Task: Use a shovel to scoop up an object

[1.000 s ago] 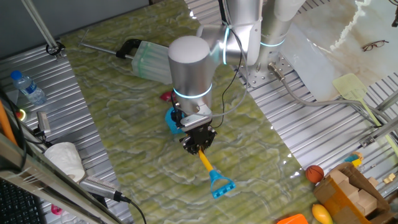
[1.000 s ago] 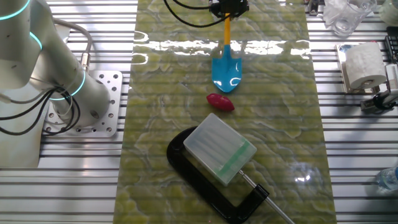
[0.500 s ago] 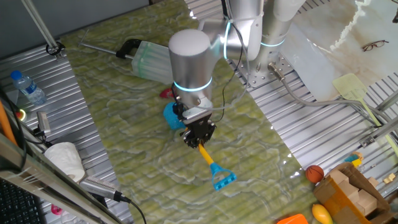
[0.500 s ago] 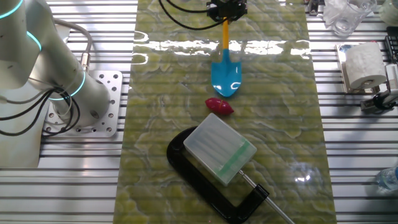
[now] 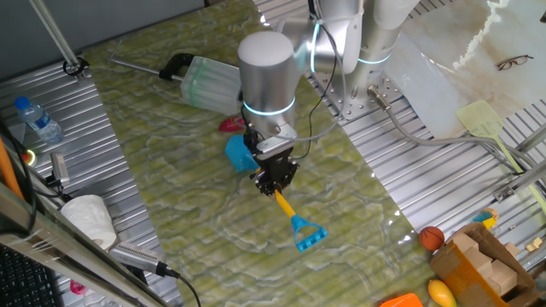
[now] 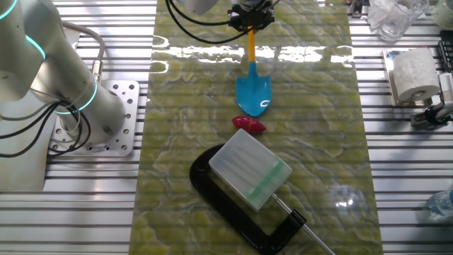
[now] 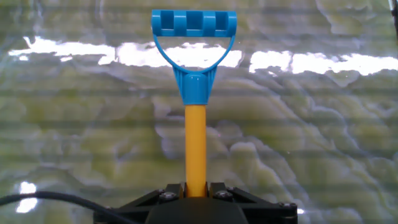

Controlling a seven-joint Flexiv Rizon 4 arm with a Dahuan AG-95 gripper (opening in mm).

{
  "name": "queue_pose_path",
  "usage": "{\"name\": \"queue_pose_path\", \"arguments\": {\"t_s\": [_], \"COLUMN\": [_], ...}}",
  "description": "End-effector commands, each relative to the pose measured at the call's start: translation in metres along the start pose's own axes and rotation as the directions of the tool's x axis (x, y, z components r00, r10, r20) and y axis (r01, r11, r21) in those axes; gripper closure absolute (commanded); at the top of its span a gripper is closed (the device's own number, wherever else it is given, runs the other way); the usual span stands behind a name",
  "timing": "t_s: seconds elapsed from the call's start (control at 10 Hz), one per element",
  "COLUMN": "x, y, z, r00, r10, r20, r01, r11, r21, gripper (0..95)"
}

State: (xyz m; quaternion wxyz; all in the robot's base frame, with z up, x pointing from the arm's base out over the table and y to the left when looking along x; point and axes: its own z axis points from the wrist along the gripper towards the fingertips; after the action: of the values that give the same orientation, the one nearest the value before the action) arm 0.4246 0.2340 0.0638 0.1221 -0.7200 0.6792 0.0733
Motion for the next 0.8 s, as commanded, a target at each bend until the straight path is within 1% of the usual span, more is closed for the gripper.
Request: {"name": "queue_pose_path", "arguments": {"t_s": [0.1,0.3,0.4,0.5,0.6,0.7,0.8], "x": [0.0039,0.0046,0.0052,0.0058,0.0064,0.0065,0.0066], "y": [0.0043,0.0069,0.0079,0.0082,0.0094,0.0102,0.0112], "z": [-0.0036,-0.0021,-0.0009,0.0007,0.0022,0.0025,0.0027], "r00": [1.000,1.000,1.000,1.000,1.000,1.000,1.000], "r10": [-0.002,0.001,-0.005,-0.010,-0.007,-0.004,-0.009], "r20": [-0.001,0.004,0.010,0.023,0.028,0.023,-0.002], "r01": [0.002,-0.001,0.004,0.009,0.006,0.004,0.009], "r11": [1.000,1.000,1.000,1.000,1.000,1.000,1.000], "r21": [0.000,0.006,0.014,0.017,0.017,0.016,0.015], "gripper": [95.0,95.0,95.0,95.0,95.0,95.0,95.0]}}
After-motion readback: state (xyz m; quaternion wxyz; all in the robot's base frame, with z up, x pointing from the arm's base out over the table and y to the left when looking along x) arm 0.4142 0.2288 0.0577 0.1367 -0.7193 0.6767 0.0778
